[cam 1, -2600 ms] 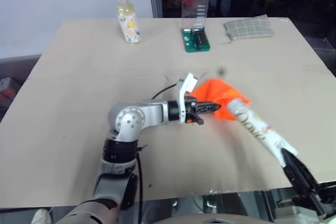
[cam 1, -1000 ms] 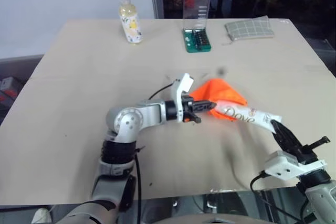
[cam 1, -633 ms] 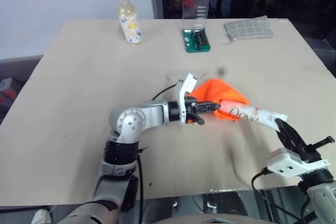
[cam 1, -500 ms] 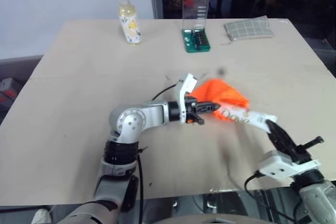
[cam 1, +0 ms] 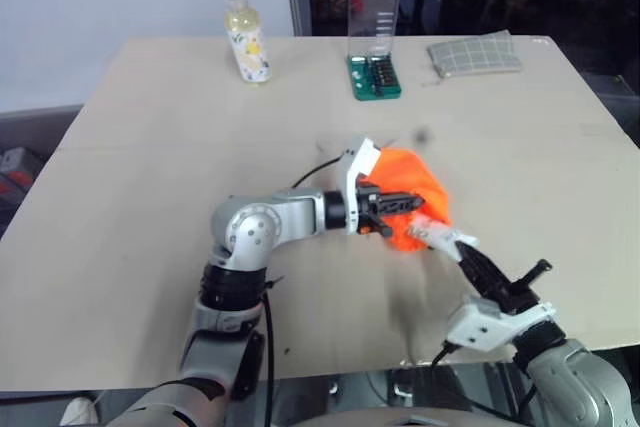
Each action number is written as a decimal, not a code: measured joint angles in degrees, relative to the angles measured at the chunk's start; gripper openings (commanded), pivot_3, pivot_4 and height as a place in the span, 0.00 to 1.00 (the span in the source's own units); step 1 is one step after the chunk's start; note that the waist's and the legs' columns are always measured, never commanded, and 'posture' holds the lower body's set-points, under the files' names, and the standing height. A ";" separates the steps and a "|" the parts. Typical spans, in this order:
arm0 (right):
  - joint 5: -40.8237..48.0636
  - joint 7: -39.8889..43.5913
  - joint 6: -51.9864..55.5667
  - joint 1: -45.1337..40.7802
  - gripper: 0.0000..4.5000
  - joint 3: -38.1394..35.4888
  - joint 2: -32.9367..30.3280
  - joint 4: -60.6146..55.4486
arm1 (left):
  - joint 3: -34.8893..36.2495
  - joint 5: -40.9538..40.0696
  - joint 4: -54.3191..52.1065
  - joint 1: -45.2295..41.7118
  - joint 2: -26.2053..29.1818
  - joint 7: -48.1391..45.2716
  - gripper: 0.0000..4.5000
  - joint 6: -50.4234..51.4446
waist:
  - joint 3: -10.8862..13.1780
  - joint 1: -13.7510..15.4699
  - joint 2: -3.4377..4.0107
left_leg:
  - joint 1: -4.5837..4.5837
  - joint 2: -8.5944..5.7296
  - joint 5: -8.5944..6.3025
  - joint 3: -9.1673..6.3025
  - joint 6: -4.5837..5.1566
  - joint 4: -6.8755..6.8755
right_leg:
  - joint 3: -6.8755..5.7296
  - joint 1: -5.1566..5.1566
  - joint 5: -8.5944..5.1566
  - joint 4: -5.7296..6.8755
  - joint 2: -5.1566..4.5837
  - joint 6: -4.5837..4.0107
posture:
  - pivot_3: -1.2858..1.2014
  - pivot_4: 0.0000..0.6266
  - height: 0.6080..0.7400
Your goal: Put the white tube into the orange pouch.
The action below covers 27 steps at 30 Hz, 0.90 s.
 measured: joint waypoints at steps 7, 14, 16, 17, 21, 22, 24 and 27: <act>3.08 1.62 3.59 -2.17 0.30 1.25 -0.12 -0.34 | -0.02 0.00 0.02 -0.01 0.06 -0.51 0.00 -0.01 | 0.00 -0.08 0.00 | 0.02 0.00 0.00 0.00 -0.01 -0.01 | 0.00 -0.01 0.00 0.04 0.01 0.00 | 0.52 0.24 1.00; 11.06 4.81 -2.50 -0.24 0.99 5.98 -8.07 -0.32 | -0.03 0.07 0.94 -0.12 0.22 -0.71 0.00 -0.07 | 0.01 -0.19 -0.02 | 0.02 -0.01 0.01 0.02 0.02 0.03 | 0.02 0.02 0.00 0.01 0.00 0.00 | 0.52 0.24 1.00; 11.83 4.88 -2.29 -2.29 0.99 5.96 -8.45 0.94 | -0.06 0.17 1.00 -0.12 0.17 -0.72 0.00 -0.09 | 0.01 -0.15 -0.03 | 0.04 0.00 -0.01 0.01 -0.03 0.04 | 0.00 0.02 0.00 0.06 -0.01 0.00 | 0.52 0.24 1.00; 12.70 4.88 -1.85 -3.67 0.99 5.45 -8.73 1.87 | -0.07 0.21 1.00 -0.12 0.21 -0.73 0.00 -0.13 | 0.00 -0.05 -0.04 | 0.06 0.00 0.00 -0.02 -0.03 0.04 | -0.02 0.02 0.00 0.11 -0.01 0.00 | 0.52 0.24 1.00; 16.49 5.09 -0.78 -4.23 0.99 0.96 -11.57 5.62 | -0.05 0.34 1.00 -0.12 0.36 -0.73 0.00 -0.17 | 0.00 0.10 -0.04 | 0.01 -0.03 0.05 -0.01 0.07 0.05 | 0.00 0.02 0.00 0.10 -0.02 -0.01 | 0.52 0.24 1.00; 17.06 5.29 -0.68 -3.48 0.99 0.36 -12.24 6.23 | -0.02 0.35 1.00 -0.11 0.41 -0.73 0.00 -0.17 | 0.00 0.11 -0.04 | 0.01 -0.03 0.08 -0.01 0.14 0.03 | 0.00 0.01 0.00 0.09 -0.01 -0.01 | 0.52 0.24 1.00; 18.59 5.90 -0.45 -2.48 0.99 0.08 -12.73 7.60 | -0.02 0.39 1.00 -0.11 0.43 -0.73 0.00 -0.18 | 0.00 0.04 -0.04 | 0.01 -0.02 0.09 -0.02 0.17 0.00 | 0.00 0.00 0.00 0.08 0.01 -0.01 | 0.52 0.24 1.00; 20.35 6.50 0.55 -2.63 0.99 1.33 -12.65 9.34 | -0.03 0.41 1.00 -0.11 0.32 -0.72 0.00 -0.19 | 0.00 -0.08 -0.04 | 0.02 -0.02 0.09 -0.01 0.17 0.01 | 0.02 0.00 0.00 0.08 0.00 -0.01 | 0.52 0.24 1.00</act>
